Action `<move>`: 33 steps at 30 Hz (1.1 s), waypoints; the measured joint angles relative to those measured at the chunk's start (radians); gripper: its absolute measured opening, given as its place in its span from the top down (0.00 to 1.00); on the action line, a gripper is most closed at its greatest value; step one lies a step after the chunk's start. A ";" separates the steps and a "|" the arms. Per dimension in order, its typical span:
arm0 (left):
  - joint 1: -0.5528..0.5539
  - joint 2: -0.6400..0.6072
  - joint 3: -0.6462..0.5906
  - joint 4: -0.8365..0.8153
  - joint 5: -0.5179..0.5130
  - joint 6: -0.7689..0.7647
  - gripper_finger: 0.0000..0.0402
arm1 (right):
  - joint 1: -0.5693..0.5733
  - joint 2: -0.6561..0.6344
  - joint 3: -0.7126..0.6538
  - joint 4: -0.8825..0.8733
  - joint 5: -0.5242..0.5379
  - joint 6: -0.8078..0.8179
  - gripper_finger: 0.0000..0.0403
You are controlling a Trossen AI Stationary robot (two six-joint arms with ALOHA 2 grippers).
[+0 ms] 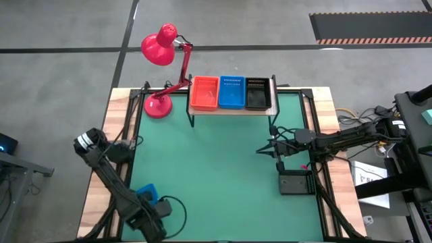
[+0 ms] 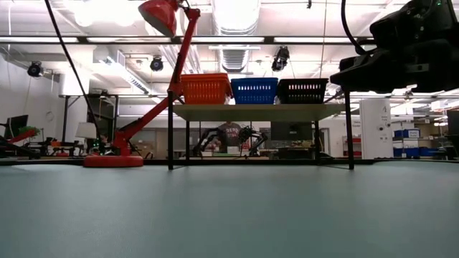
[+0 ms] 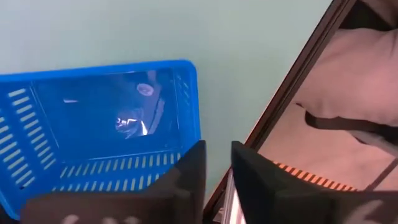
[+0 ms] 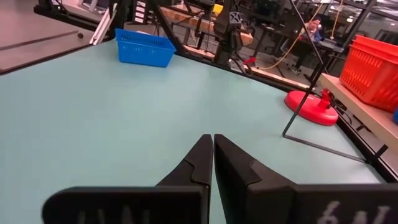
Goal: Stack baskets on shelf by color
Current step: Stack the blue bin on the other blue bins on the shelf
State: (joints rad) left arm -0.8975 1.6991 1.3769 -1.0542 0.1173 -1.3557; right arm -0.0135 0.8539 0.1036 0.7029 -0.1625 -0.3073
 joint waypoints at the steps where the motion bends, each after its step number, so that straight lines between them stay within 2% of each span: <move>1: -0.001 0.004 -0.003 0.000 0.000 0.000 0.83 | 0.000 0.000 0.000 0.000 -0.003 0.000 0.98; 9: 0.000 0.072 -0.013 0.042 -0.003 0.027 0.59 | 0.000 0.000 0.000 -0.010 -0.003 0.000 0.98; 20: -0.001 0.167 -0.026 0.051 0.003 0.029 0.57 | 0.000 0.000 0.000 -0.015 -0.018 0.009 0.98; 24: -0.001 0.179 -0.027 0.052 0.005 0.034 0.66 | 0.000 0.000 0.000 -0.015 -0.029 0.014 0.98; 29: 0.010 0.174 -0.023 0.047 0.059 0.028 0.95 | 0.000 0.000 0.000 -0.015 -0.029 0.018 0.98; 33: 0.046 0.166 0.005 0.034 0.089 0.002 0.99 | 0.000 0.000 0.000 -0.015 -0.029 0.020 0.98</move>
State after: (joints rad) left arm -0.8511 1.8648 1.3823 -1.0198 0.2058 -1.3533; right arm -0.0132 0.8539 0.1040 0.6880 -0.1914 -0.2874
